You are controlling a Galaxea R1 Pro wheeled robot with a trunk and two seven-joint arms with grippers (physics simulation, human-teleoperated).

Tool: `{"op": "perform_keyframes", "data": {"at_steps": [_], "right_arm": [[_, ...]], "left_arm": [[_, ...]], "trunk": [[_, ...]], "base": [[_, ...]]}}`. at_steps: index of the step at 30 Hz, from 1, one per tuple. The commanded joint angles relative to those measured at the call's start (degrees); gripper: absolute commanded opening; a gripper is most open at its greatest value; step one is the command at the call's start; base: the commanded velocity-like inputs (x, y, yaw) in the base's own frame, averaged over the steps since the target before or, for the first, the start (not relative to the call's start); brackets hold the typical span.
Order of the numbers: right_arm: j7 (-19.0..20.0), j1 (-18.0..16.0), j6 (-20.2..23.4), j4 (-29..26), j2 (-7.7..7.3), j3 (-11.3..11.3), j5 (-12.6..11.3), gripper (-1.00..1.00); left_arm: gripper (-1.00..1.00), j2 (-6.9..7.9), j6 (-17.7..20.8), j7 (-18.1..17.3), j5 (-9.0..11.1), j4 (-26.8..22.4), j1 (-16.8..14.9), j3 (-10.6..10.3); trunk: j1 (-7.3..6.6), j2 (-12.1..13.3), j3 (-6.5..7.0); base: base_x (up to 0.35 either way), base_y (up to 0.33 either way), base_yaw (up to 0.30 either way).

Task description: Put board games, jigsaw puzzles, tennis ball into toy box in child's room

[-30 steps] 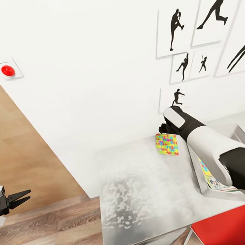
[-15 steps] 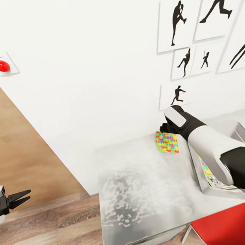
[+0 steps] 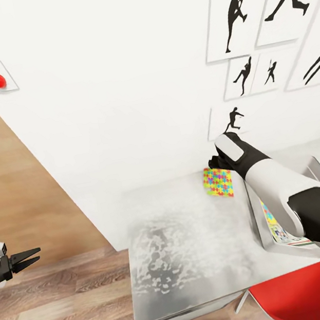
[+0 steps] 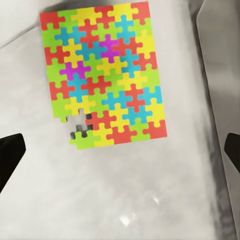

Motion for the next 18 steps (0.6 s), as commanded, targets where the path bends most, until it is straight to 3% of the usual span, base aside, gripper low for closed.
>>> {"op": "perform_keyframes", "data": {"at_steps": [1,18], "right_arm": [[-0.4,-0.1,0.3,0.0,-0.03,0.3,-0.4,1.0],[-0.4,-1.3,0.3,0.1,-0.02,0.4,-0.4,1.0]], "left_arm": [[1.0,0.01,0.6,-0.3,-0.5,0.0,-0.1,0.3],[1.0,0.0,0.6,-0.3,-0.4,0.0,-0.1,0.4]], "trunk": [[0.03,-0.1,-0.21],[0.03,-0.1,-1.82]], "base": [[0.0,0.0,0.0],[0.0,0.0,0.0]]}}
